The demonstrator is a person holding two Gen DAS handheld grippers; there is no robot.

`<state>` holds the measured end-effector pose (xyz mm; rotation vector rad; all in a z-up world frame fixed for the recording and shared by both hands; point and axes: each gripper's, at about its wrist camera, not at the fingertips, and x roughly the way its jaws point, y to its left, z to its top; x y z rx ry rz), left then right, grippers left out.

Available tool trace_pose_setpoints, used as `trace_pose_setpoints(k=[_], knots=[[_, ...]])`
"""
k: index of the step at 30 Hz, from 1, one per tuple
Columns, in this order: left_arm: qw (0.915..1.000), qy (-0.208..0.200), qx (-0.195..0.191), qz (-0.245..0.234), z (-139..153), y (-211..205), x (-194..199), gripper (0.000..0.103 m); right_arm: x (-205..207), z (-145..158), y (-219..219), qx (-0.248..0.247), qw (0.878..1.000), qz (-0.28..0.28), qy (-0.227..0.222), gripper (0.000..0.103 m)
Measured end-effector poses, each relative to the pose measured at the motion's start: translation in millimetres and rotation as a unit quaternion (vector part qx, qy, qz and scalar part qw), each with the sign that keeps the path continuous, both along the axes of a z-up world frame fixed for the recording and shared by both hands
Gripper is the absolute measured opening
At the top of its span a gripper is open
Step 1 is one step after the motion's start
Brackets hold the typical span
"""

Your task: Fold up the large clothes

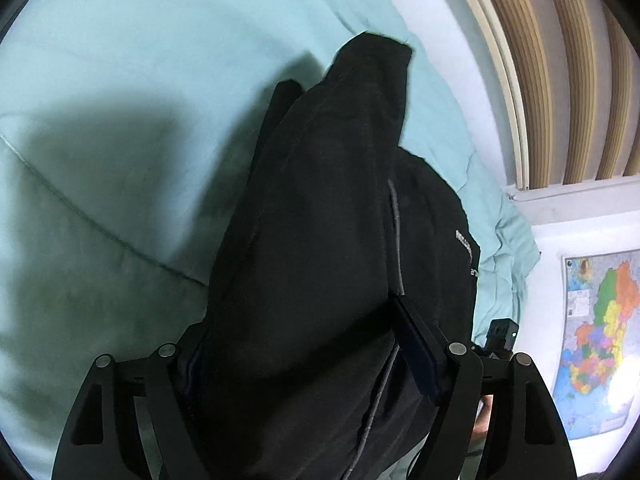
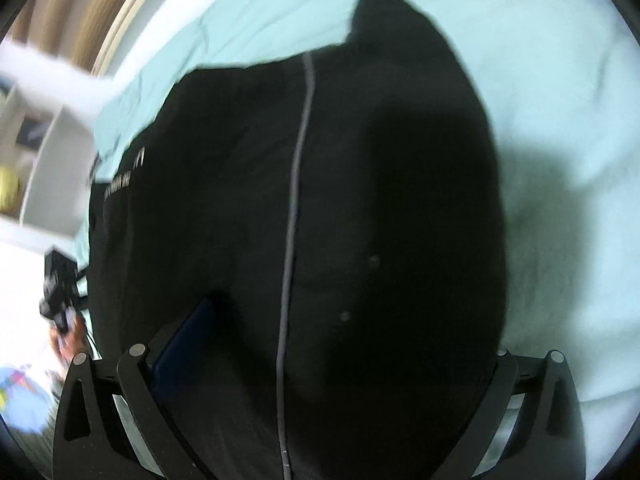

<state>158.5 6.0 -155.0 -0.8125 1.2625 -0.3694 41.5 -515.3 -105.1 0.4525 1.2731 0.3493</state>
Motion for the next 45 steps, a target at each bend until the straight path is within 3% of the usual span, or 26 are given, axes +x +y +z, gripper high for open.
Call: trace_pose_setpoints(k=[5, 6, 7, 8, 9, 12, 15, 23, 28, 31, 36, 39, 42, 44, 45], knots=[[0.9999, 0.007, -0.006, 0.008, -18.7, -4.7, 6.8, 0.078, 6.6, -9.0, 1.1, 0.030, 0.999, -0.017, 0.011, 0.103], [0.9999, 0.002, -0.002, 0.010, -15.5, -4.8, 5.4, 0.063, 3.1, -6.4, 2.1, 0.031, 0.999, -0.023, 0.004, 0.100], [0.9998, -0.008, 0.014, 0.008, -8.3, -8.1, 3.3, 0.058, 1.2, -3.7, 3.7, 0.030, 0.999, -0.024, -0.004, 0.097], [0.9993, -0.025, 0.027, 0.002, 0.3, -11.8, -0.6, 0.044, -2.6, 1.8, 6.2, 0.026, 0.999, -0.023, -0.014, 0.089], [0.9984, -0.045, 0.035, -0.003, 10.1, -15.6, -5.0, 0.040, -7.5, 8.8, 8.9, 0.019, 0.999, -0.021, -0.026, 0.078], [0.9955, -0.090, 0.029, -0.010, 37.5, -22.3, -20.3, 0.035, -16.2, 24.2, 13.5, 0.000, 0.999, -0.018, -0.044, 0.048], [0.9919, -0.126, -0.007, -0.012, 68.7, -29.7, -37.2, 0.034, -28.4, 45.6, 11.9, 0.004, 0.998, -0.020, -0.067, 0.038], [0.9769, -0.209, -0.003, -0.045, 162.2, -56.7, -104.2, 0.035, -96.3, 135.0, 44.2, -0.009, 0.990, 0.000, -0.141, 0.031], [0.9686, -0.242, -0.003, -0.056, 205.9, -38.6, -164.3, 0.035, -98.8, 149.0, 58.6, -0.036, 0.984, 0.009, -0.173, 0.031], [0.9674, -0.245, -0.007, -0.063, 215.4, -36.7, -198.5, 0.035, -110.4, 157.3, 45.8, -0.053, 0.983, 0.014, -0.176, 0.031], [0.9749, -0.209, -0.011, -0.076, 199.5, -34.2, -240.6, 0.035, -155.4, 149.2, 36.4, -0.076, 0.986, 0.014, -0.147, 0.029], [0.9819, -0.168, -0.020, -0.085, 171.1, -35.8, -256.7, 0.035, -173.9, 139.6, 38.1, -0.050, 0.990, 0.012, -0.131, 0.025], [0.9872, -0.140, 0.028, -0.071, 132.7, -39.8, -266.0, 0.038, -172.5, 96.2, 48.7, -0.096, 0.993, 0.015, -0.065, 0.025], [0.9943, -0.082, 0.067, -0.012, 93.2, -12.6, -261.5, 0.041, -170.6, 66.7, 43.8, -0.115, 0.993, -0.009, -0.040, 0.032], [0.9962, -0.046, 0.073, 0.012, 72.7, 2.2, -258.3, 0.043, -168.7, 48.9, 37.0, -0.136, 0.990, -0.027, -0.024, 0.044]])
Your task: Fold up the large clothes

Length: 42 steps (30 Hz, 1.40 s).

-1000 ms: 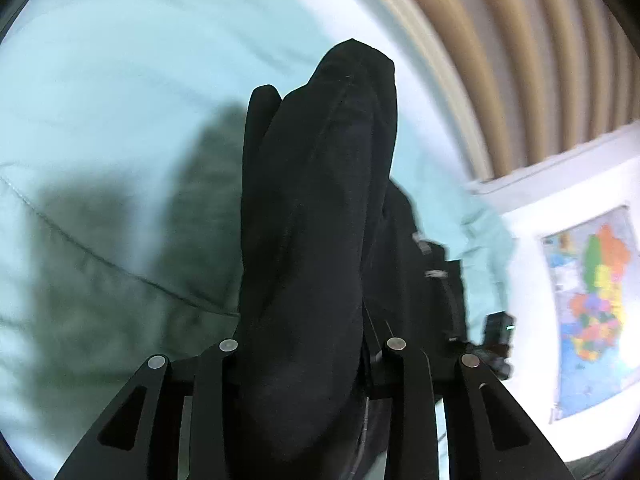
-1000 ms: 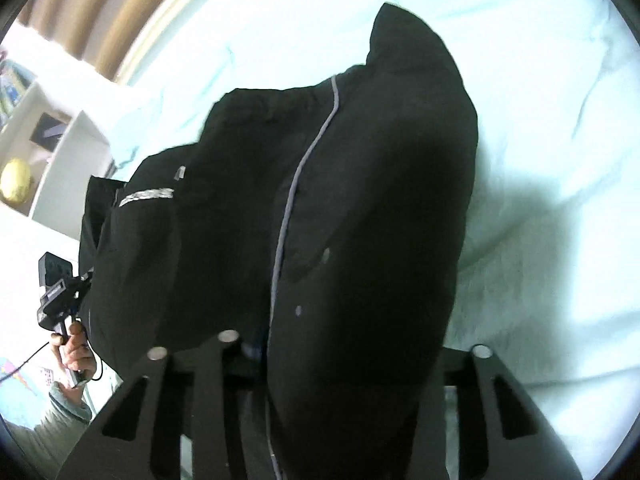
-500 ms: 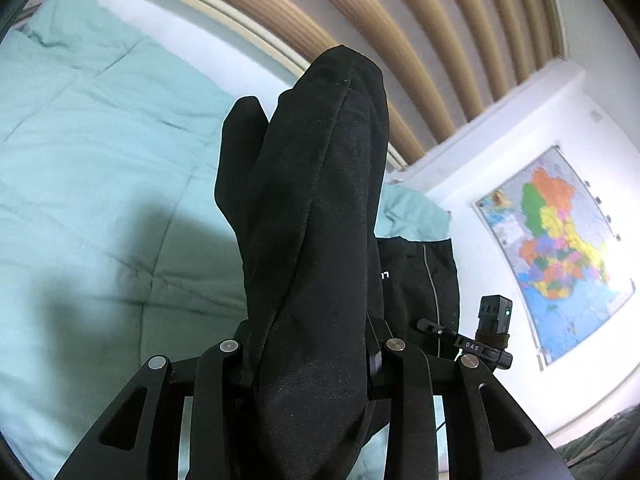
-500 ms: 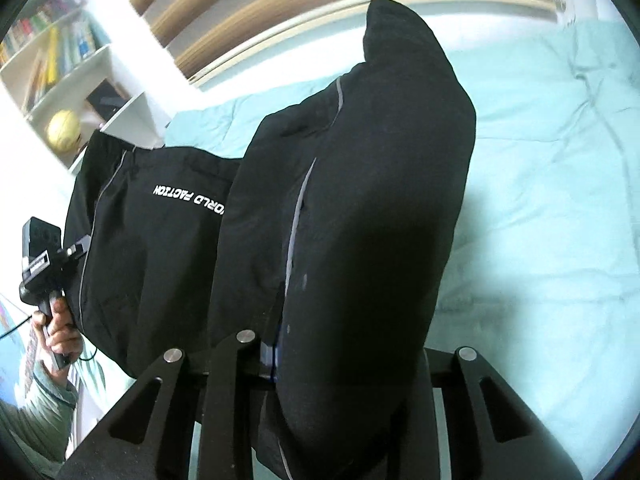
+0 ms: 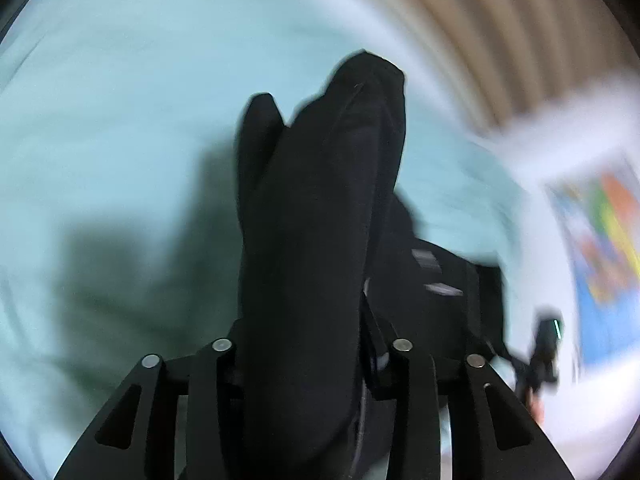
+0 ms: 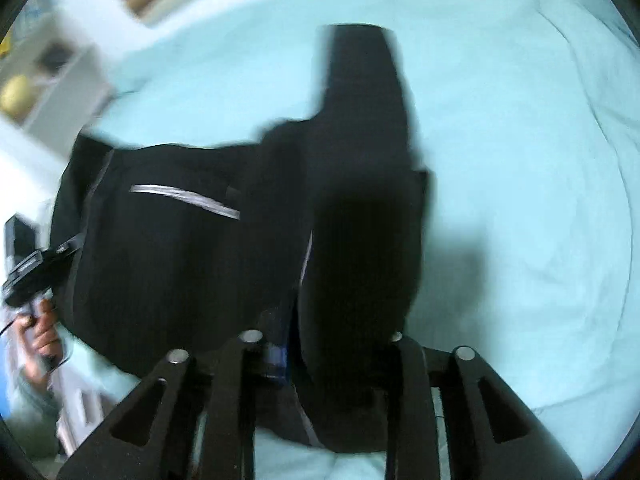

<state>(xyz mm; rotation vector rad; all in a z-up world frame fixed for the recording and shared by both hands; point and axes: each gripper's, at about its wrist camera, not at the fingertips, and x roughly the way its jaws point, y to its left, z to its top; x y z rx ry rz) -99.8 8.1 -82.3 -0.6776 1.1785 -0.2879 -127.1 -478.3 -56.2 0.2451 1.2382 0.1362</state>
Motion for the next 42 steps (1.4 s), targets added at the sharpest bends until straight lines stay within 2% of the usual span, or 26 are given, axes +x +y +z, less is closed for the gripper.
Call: trace_pose_setpoints(k=[1, 2, 4, 5, 7, 8, 10, 13, 15, 17, 19, 21, 23, 25, 27, 28, 29, 30, 31, 34, 37, 40, 42], knots=[[0.9992, 0.033, -0.007, 0.020, -20.6, 13.5, 2.0, 0.043, 1.6, -12.6, -5.6, -0.017, 1.000, -0.019, 0.014, 0.051], [0.9973, 0.055, -0.035, 0.034, -42.1, 27.5, 1.3, 0.046, 3.0, -29.3, -15.2, -0.017, 0.998, -0.041, 0.034, 0.055], [0.9943, 0.064, -0.074, 0.042, -51.1, 36.6, -0.8, 0.052, 1.6, -47.6, -30.1, 0.032, 0.996, -0.069, 0.052, 0.057], [0.9940, 0.069, -0.074, 0.043, -48.5, 37.3, -1.3, 0.054, -0.7, -50.4, -36.2, 0.045, 0.994, -0.083, 0.056, 0.059], [0.9965, 0.059, -0.045, 0.039, -32.0, 38.9, -2.0, 0.053, -6.3, -46.1, -44.0, 0.044, 0.993, -0.091, 0.054, 0.062], [0.9980, 0.042, -0.025, 0.041, -17.0, 42.1, -4.0, 0.053, -10.5, -40.7, -47.7, 0.040, 0.994, -0.093, 0.048, 0.064], [0.9983, 0.021, -0.019, 0.051, 3.4, 51.6, -7.7, 0.053, -21.7, -32.9, -56.6, 0.027, 0.995, -0.091, 0.040, 0.065], [0.9978, -0.017, -0.008, 0.063, 38.5, 66.8, -11.0, 0.054, -27.6, -11.4, -51.7, -0.033, 0.996, -0.080, 0.027, 0.066], [0.9976, -0.039, -0.001, 0.057, 58.0, 66.9, -11.8, 0.055, -34.3, 7.1, -44.6, -0.072, 0.995, -0.064, 0.009, 0.067], [0.9975, -0.060, 0.006, 0.038, 72.9, 56.0, -10.6, 0.058, -35.6, 20.4, -27.3, -0.090, 0.995, -0.046, -0.007, 0.070], [0.9973, -0.065, 0.027, 0.016, 78.0, 34.5, -10.9, 0.060, -36.8, 27.4, -8.3, -0.106, 0.994, -0.028, -0.021, 0.073], [0.9966, -0.055, 0.057, -0.024, 69.7, 5.5, -8.3, 0.060, -32.5, 19.4, 8.8, -0.116, 0.993, -0.013, -0.018, 0.073], [0.9950, -0.022, 0.085, -0.046, 45.7, -16.6, -7.8, 0.060, -26.6, -2.8, 14.1, -0.106, 0.994, -0.003, 0.001, 0.073], [0.9920, 0.008, 0.114, -0.052, 21.2, -27.8, -6.9, 0.060, -20.6, -30.6, 13.7, -0.123, 0.992, -0.007, 0.031, 0.073], [0.9903, 0.016, 0.129, -0.049, -1.8, -33.0, -5.7, 0.060, -13.8, -66.2, 0.6, -0.068, 0.995, -0.030, 0.066, 0.085], [0.9892, 0.021, 0.137, -0.050, -5.1, -35.5, -4.3, 0.060, -12.0, -79.7, -12.5, -0.020, 0.995, -0.060, 0.080, 0.087], [0.9864, 0.022, 0.154, -0.054, -4.8, -40.0, -2.7, 0.060, -11.9, -83.9, -20.7, 0.009, 0.994, -0.079, 0.081, 0.088], [0.9837, 0.022, 0.169, -0.059, -1.2, -44.4, -2.6, 0.060, -11.7, -84.0, -23.8, 0.018, 0.993, -0.086, 0.081, 0.088], [0.9814, 0.022, 0.180, -0.063, 2.9, -48.0, -2.9, 0.060, -11.6, -80.6, -23.4, 0.013, 0.993, -0.087, 0.081, 0.088], [0.9728, 0.012, 0.218, -0.077, 19.2, -59.7, -7.7, 0.060, -17.8, -57.3, -9.4, -0.043, 0.994, -0.075, 0.060, 0.089], [0.9724, 0.001, 0.217, -0.085, 36.3, -61.7, -22.9, 0.060, -35.3, -23.1, 1.4, -0.073, 0.994, -0.072, 0.030, 0.088], [0.9669, -0.034, 0.236, -0.091, 59.8, -71.4, -40.3, 0.060, -52.0, 19.0, 18.4, -0.096, 0.992, -0.081, -0.016, 0.089], [0.9629, -0.059, 0.244, -0.100, 79.8, -83.9, -51.7, 0.060, -59.7, 45.9, 31.2, -0.139, 0.985, -0.100, -0.032, 0.089]])
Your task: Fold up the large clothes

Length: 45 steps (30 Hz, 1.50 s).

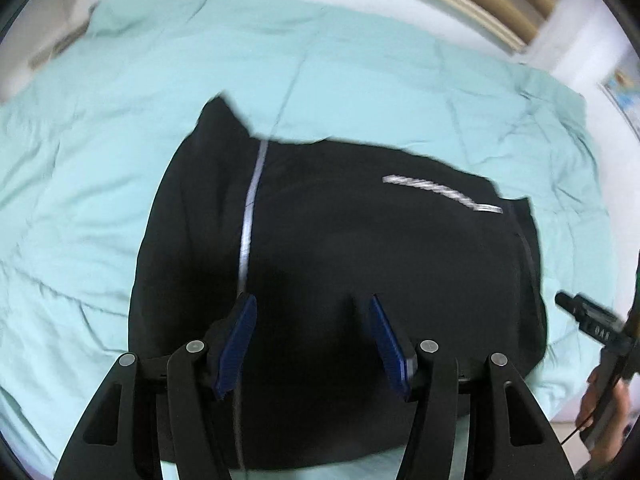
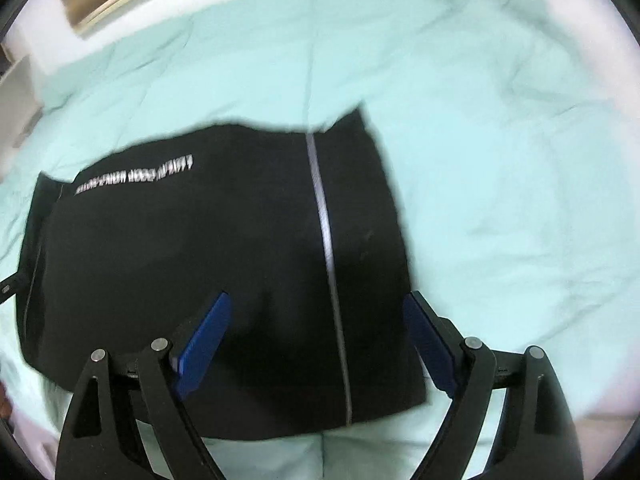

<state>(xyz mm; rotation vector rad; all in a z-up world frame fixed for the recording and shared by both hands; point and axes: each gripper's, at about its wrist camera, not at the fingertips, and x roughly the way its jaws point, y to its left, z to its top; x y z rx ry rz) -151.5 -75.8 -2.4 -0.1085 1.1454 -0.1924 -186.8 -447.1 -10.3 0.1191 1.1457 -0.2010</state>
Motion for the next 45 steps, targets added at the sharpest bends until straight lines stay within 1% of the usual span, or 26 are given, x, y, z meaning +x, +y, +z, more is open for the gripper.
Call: trace_pose_setpoints(k=[1, 2, 4, 6, 8, 9, 10, 11, 15, 16, 19, 23, 33, 45], knots=[[0.9999, -0.011, 0.005, 0.000, 9.9, -6.6, -4.7, 0.060, -3.1, 12.8, 9.2, -0.015, 1.000, -0.010, -0.004, 0.089], [0.9997, -0.023, 0.007, -0.001, 20.0, -12.1, -9.2, 0.060, -8.0, 29.4, 18.8, -0.009, 1.000, -0.012, -0.015, 0.089], [0.9990, -0.044, 0.011, -0.002, 42.7, -25.8, -18.9, 0.060, -19.5, 56.1, 30.3, 0.005, 0.999, 0.010, -0.045, 0.089], [0.9977, -0.064, 0.025, 0.002, 62.6, -37.0, -26.5, 0.060, -23.0, 76.9, 51.1, -0.027, 0.997, 0.023, -0.063, 0.089], [0.9963, -0.078, 0.037, 0.001, 82.4, -51.4, -33.7, 0.060, -33.9, 95.6, 65.8, -0.040, 0.996, 0.031, -0.077, 0.089], [0.9956, -0.083, 0.042, 0.000, 91.8, -58.5, -37.0, 0.060, -37.9, 104.5, 71.9, -0.039, 0.995, 0.034, -0.085, 0.089], [0.9951, -0.087, 0.047, 0.001, 98.5, -61.6, -41.4, 0.060, -28.7, 107.1, 81.0, -0.036, 0.995, 0.034, -0.090, 0.089], [0.9942, -0.091, 0.057, 0.003, 108.5, -64.6, -46.4, 0.060, -28.9, 111.3, 85.3, -0.033, 0.994, 0.032, -0.096, 0.089], [0.9932, -0.087, 0.077, 0.007, 130.4, -71.6, -53.1, 0.060, -49.3, 136.8, 93.0, -0.028, 0.992, 0.017, -0.119, 0.091], [0.9927, -0.091, 0.079, 0.011, 137.4, -71.1, -56.1, 0.060, -43.8, 134.8, 99.5, -0.028, 0.992, 0.017, -0.123, 0.091], [0.9917, -0.100, 0.079, 0.018, 157.5, -71.4, -62.9, 0.060, -43.1, 142.3, 106.7, -0.034, 0.991, 0.026, -0.131, 0.092], [0.9912, -0.109, 0.071, 0.023, 172.0, -72.0, -68.8, 0.060, -42.2, 144.8, 109.2, -0.028, 0.991, 0.029, -0.130, 0.092], [0.9921, -0.107, 0.065, 0.011, 173.2, -81.2, -67.2, 0.060, -45.5, 140.9, 111.1, -0.016, 0.993, 0.033, -0.113, 0.092], [0.9932, -0.092, 0.071, 0.001, 163.0, -91.2, -60.4, 0.060, -41.7, 122.7, 101.5, 0.007, 0.996, 0.023, -0.083, 0.092]])
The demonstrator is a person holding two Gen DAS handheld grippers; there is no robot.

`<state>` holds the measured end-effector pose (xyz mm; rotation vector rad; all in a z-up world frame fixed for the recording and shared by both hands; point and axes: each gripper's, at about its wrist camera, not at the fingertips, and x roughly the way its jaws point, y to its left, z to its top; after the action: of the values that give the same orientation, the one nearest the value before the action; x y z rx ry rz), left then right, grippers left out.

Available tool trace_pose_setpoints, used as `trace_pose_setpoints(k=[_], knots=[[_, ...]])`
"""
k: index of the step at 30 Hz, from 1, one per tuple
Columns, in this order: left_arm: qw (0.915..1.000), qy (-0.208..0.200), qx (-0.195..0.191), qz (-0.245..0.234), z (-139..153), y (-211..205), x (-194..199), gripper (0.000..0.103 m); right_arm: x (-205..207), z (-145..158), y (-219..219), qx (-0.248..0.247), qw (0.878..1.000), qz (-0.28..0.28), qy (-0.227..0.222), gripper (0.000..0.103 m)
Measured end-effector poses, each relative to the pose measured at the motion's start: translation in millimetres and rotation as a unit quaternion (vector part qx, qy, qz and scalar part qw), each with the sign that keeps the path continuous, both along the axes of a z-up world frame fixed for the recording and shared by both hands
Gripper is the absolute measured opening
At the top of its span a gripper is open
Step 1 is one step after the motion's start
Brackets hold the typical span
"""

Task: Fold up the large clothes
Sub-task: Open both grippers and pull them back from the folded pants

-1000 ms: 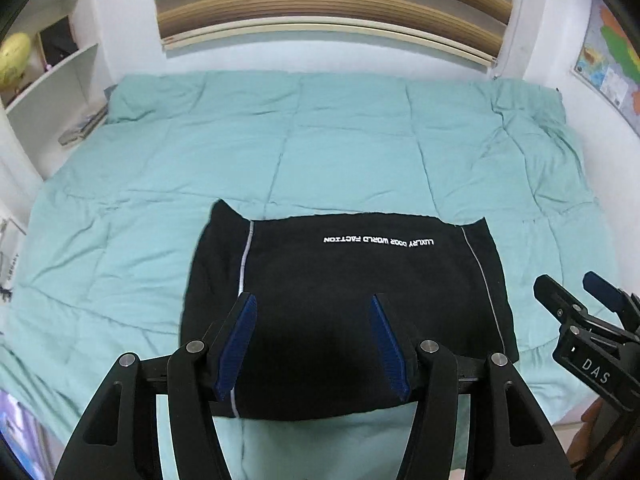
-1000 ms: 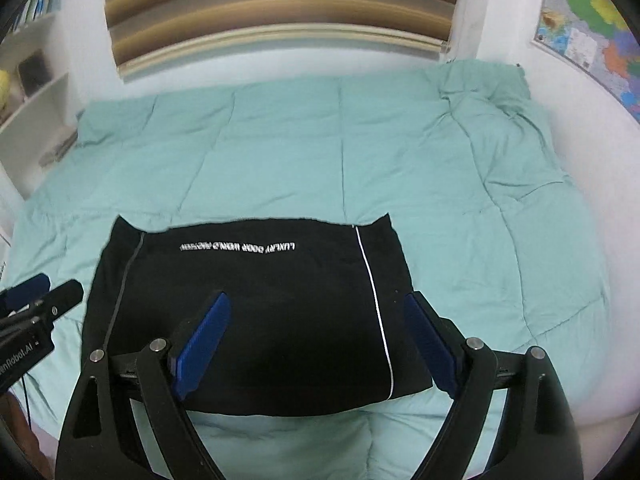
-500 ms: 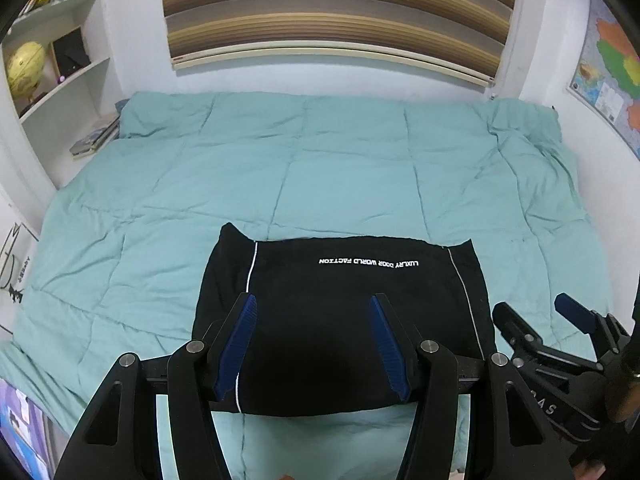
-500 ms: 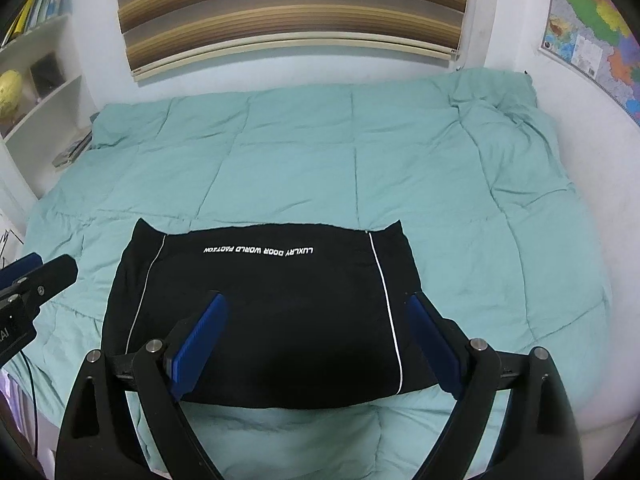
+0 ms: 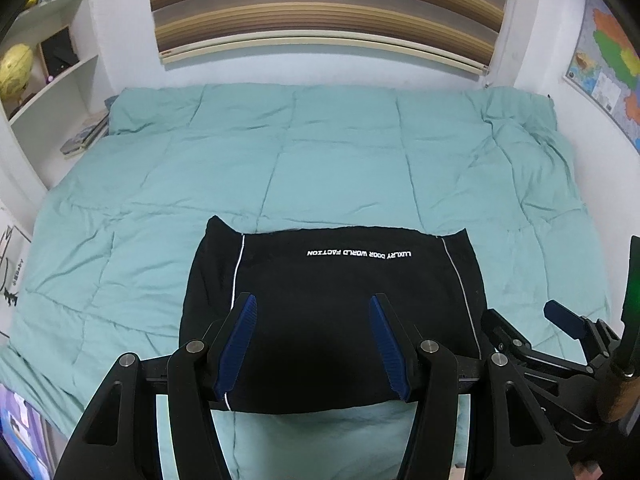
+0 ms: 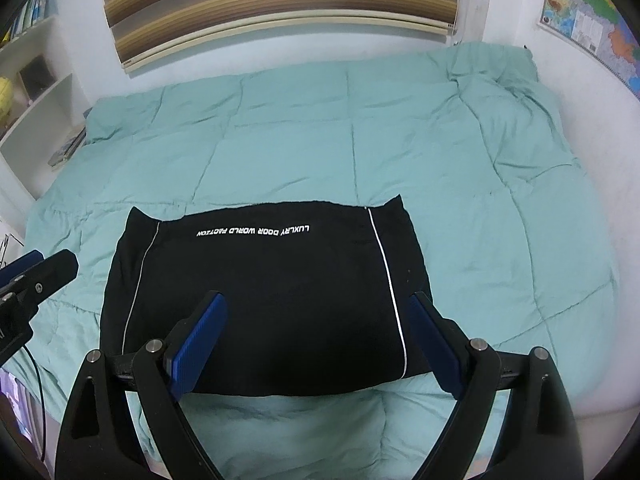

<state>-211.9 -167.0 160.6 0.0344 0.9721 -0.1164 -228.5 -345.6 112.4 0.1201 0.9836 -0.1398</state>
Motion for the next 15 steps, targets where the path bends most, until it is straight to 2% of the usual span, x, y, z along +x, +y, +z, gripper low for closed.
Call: trace_pose_setpoints(k=[15], knots=[[0.9996, 0.007, 0.023, 0.018, -9.8, 0.4, 1.3, 0.060, 4.4, -25.2, -0.8, 0.032, 0.999, 0.004, 0.035, 0.092]])
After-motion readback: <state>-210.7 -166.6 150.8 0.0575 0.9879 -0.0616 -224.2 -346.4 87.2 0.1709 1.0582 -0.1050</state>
